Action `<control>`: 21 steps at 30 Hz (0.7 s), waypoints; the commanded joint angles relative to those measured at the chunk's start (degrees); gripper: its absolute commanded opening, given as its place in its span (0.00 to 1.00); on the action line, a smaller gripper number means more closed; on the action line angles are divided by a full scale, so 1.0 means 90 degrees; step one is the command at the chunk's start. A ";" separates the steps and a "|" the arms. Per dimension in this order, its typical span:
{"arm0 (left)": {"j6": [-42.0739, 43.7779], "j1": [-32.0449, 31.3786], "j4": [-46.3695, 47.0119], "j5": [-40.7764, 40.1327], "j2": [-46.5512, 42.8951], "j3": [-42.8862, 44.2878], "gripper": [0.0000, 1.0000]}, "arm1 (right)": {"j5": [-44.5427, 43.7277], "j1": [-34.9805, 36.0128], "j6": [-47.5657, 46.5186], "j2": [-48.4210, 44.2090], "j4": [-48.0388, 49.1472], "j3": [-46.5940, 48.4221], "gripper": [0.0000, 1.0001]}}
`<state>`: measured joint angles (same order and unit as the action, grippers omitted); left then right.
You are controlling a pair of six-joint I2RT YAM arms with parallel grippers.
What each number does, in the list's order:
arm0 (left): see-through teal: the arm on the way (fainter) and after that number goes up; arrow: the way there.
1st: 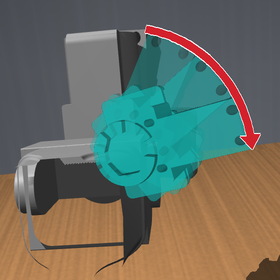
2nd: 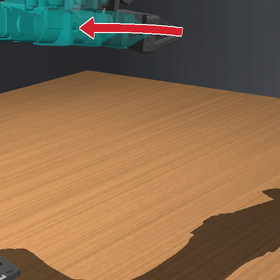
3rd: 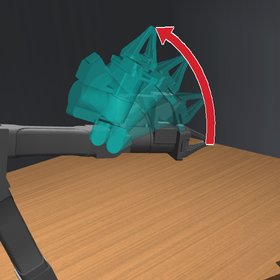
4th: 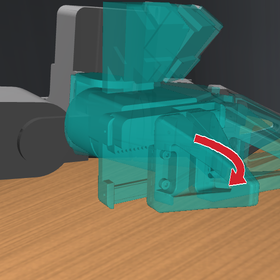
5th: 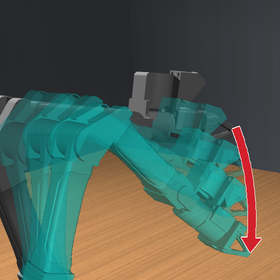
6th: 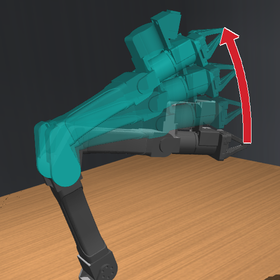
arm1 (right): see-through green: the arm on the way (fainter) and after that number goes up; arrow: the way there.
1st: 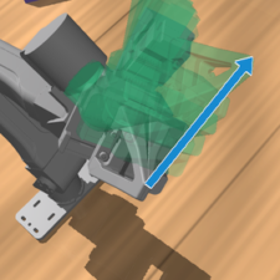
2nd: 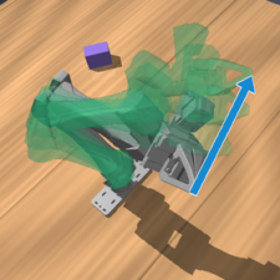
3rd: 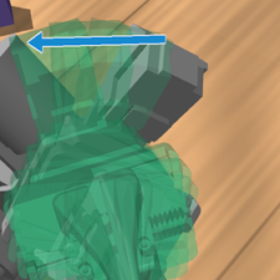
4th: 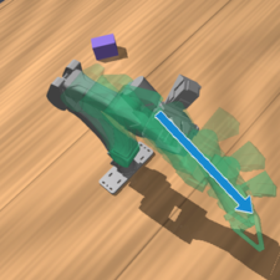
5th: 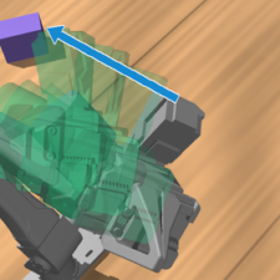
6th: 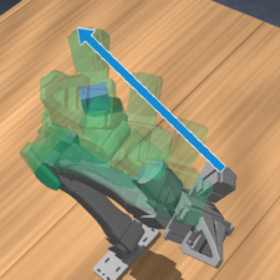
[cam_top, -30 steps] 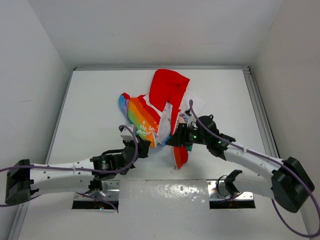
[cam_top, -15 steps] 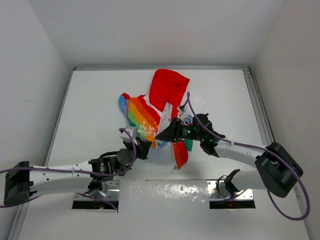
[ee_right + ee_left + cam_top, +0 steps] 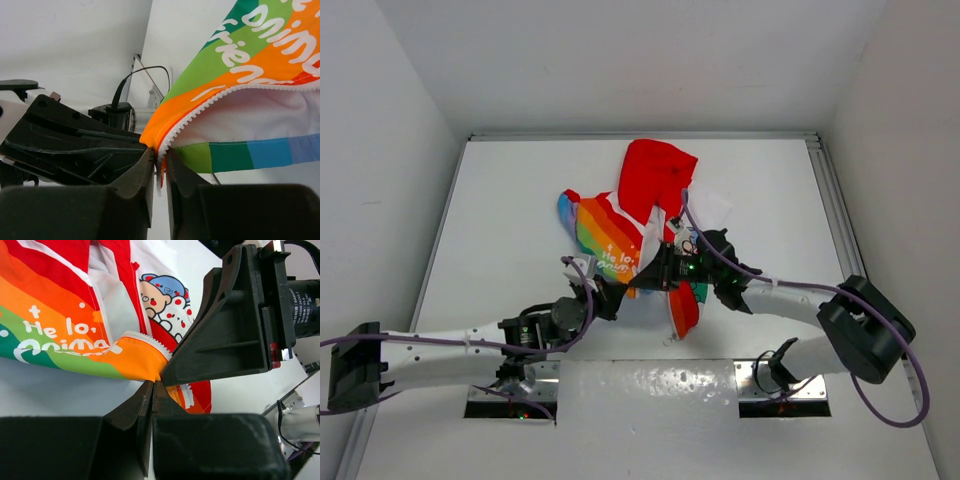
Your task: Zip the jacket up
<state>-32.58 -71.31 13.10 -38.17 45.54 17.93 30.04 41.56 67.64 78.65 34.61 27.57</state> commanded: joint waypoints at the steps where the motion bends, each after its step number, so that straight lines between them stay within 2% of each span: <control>1: 0.0046 -0.0026 0.0448 0.0179 -0.0138 0.0000 0.00 | -0.0008 0.0060 0.0033 0.0108 0.0470 0.0266 0.13; 3: 0.0036 -0.0026 0.0497 0.0140 -0.0235 -0.0136 0.00 | 0.0012 0.0060 0.0121 0.0128 0.0587 0.0179 0.11; 5: 0.0036 -0.0026 0.0255 0.0091 -0.0255 -0.0001 0.00 | -0.0154 0.0060 0.0180 0.0050 0.0851 0.0062 0.01; 8: -0.0110 -0.0026 0.0185 0.0072 -0.0323 -0.0049 0.00 | -0.0242 0.0060 0.0209 0.0069 0.1211 -0.0046 0.00; 9: -0.0265 -0.0026 0.0146 0.0081 -0.0324 -0.0049 0.04 | -0.0233 0.0060 0.0258 0.0079 0.1532 -0.0181 0.00; 10: -0.0354 -0.0016 0.0088 0.0091 -0.0353 -0.0020 0.17 | -0.0223 0.0060 0.0316 0.0137 0.2251 -0.0250 0.00; 11: -0.0442 -0.0016 -0.0039 0.0178 -0.0401 0.0038 0.24 | -0.0213 0.0060 0.0346 0.0176 0.2567 -0.0299 0.00; 13: -0.0831 -0.0026 -0.0157 0.0208 -0.0586 0.0039 0.32 | -0.0184 0.0060 0.0297 0.0409 0.3667 -0.0417 0.00; 17: -0.1399 -0.0016 -0.0206 0.0189 -0.1084 -0.0205 0.44 | -0.0086 0.0060 0.0628 0.0820 0.4824 -0.0417 0.00; 18: -0.1477 -0.0016 -0.0264 0.0189 -0.1250 -0.0215 0.47 | -0.0057 0.0060 0.0881 0.0995 0.5397 -0.0427 0.00; 21: -0.1565 -0.0016 -0.0168 0.0063 -0.1524 -0.0361 0.49 | -0.0037 0.0060 0.1311 0.1172 0.6103 -0.0398 0.00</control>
<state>-43.38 -71.31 10.24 -36.75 34.33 16.19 28.86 41.78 74.50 87.83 68.18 23.57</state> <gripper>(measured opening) 0.472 0.009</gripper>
